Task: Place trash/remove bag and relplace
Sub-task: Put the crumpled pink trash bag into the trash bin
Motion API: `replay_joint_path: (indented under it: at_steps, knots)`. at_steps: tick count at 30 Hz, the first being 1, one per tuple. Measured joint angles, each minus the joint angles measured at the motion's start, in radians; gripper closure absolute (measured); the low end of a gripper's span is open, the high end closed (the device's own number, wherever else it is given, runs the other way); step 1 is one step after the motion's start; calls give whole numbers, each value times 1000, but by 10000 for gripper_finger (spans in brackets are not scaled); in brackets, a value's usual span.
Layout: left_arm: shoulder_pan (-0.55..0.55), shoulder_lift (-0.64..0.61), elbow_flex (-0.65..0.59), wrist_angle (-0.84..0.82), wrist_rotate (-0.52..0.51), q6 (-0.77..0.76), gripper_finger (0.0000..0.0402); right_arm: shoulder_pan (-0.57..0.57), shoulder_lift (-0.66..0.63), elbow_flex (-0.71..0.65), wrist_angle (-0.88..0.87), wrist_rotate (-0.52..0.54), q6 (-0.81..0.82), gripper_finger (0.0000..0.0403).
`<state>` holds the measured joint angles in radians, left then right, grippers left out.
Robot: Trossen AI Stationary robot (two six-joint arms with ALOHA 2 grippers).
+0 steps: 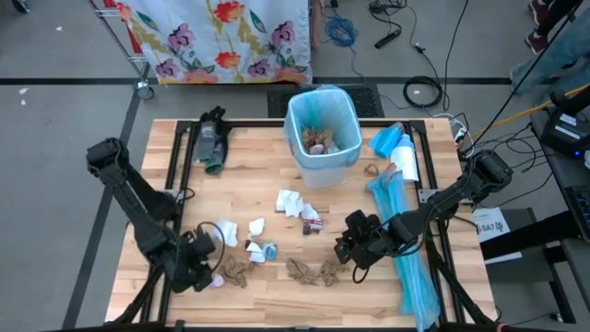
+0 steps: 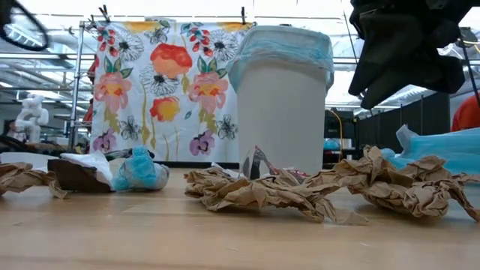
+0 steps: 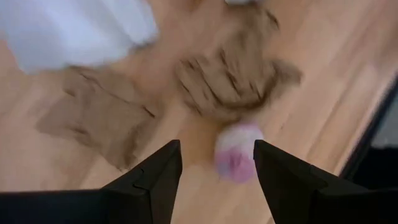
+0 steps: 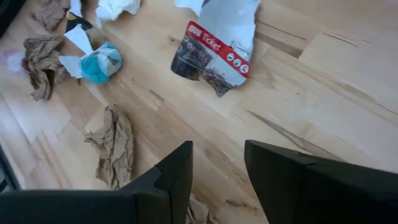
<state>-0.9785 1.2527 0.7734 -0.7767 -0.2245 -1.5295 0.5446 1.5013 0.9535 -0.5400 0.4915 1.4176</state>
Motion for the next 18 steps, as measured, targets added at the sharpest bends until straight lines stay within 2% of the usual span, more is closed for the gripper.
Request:
replay_joint_path:
  at_steps: [6, 12, 18]
  knots:
    - [-87, 78, -38, 116, 0, 25, 198, 0, 0, 0, 2, -22, -8, 266]
    - [-87, 178, -44, 154, -5, 28, 198, 0, 0, 0, 3, -26, -11, 266]
    - [-71, 282, -43, 237, -11, 140, 198, 0, 0, 0, 0, -50, -24, 266]
